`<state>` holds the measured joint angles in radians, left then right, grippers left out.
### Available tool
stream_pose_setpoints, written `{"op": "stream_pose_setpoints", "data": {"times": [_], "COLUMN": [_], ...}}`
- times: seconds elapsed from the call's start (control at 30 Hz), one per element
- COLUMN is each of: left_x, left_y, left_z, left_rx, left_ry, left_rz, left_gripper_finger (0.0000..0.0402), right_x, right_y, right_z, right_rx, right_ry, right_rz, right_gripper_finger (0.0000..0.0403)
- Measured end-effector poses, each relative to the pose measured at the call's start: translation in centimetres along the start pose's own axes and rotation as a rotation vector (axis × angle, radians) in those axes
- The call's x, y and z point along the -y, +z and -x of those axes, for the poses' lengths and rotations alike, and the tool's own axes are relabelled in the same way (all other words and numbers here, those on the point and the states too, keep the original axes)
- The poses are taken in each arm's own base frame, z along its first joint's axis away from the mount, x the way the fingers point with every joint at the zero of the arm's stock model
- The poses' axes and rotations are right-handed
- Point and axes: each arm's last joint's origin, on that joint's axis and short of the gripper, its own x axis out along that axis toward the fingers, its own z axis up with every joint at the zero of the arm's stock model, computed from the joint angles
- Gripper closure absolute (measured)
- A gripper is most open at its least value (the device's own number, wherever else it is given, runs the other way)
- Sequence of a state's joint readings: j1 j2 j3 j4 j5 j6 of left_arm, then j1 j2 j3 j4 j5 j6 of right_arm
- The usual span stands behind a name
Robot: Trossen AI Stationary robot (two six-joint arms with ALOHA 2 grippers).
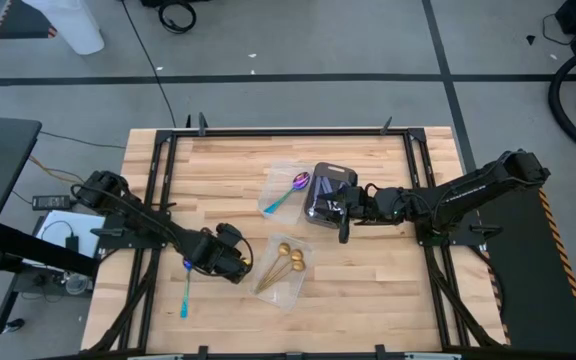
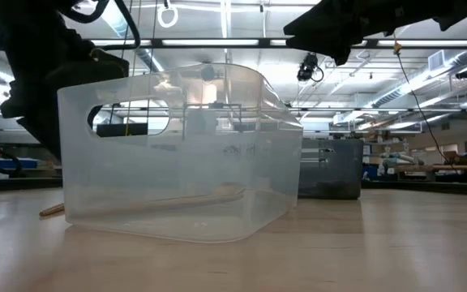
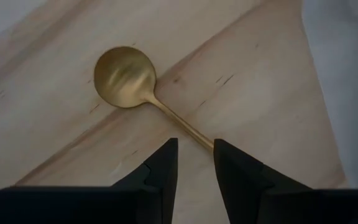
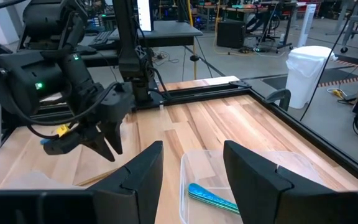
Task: Sort silverware by color (type)
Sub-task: Put the gold spoon into the bottom transparent bin
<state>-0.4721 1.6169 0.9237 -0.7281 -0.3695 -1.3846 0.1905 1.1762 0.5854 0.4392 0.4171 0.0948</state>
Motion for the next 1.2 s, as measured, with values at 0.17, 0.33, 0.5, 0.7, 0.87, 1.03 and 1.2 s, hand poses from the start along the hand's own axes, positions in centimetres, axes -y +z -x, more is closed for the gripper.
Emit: {"op": "stream_pose_setpoints", "data": {"times": [0.17, 0.33, 0.5, 0.7, 0.87, 1.03, 1.2], "left_x": [0.1, 0.3, 0.2, 0.0, 0.0, 0.0, 0.2], "left_y": [0.0, -0.1, 0.1, 0.6, 1.0, 1.0, 1.0], "left_z": [0.0, -0.9, -2.0, -2.4, -2.6, -2.6, -2.7], "left_rx": [0.01, 0.018, 0.015, 0.015, 0.01, -0.032, -0.057], "left_ry": [-0.005, 0.02, 0.061, 0.082, 0.078, 0.069, 0.053], "left_rz": [0.081, 0.114, 0.127, 0.141, 0.162, 0.174, 0.181], "left_gripper_finger": [0.029, 0.0289, 0.0289, 0.0289, 0.0289, 0.0289, 0.0289], "right_x": [-0.1, -0.1, -0.1, 0.0, 0.2, 0.3, 0.3], "right_y": [0.0, 0.0, 0.0, 0.0, 0.0, 0.1, 0.1], "right_z": [0.0, 0.0, 0.0, 0.0, -0.1, -0.1, -0.1], "right_rx": [-0.002, -0.005, -0.003, -0.001, 0.001, 0.002, 0.002], "right_ry": [0.018, 0.027, 0.026, 0.019, 0.008, 0.006, 0.009], "right_rz": [0.0, 0.002, 0.02, 0.044, 0.051, 0.061, 0.061], "right_gripper_finger": [0.0224, 0.0224, 0.0224, 0.0224, 0.0224, 0.0224, 0.0224]}}
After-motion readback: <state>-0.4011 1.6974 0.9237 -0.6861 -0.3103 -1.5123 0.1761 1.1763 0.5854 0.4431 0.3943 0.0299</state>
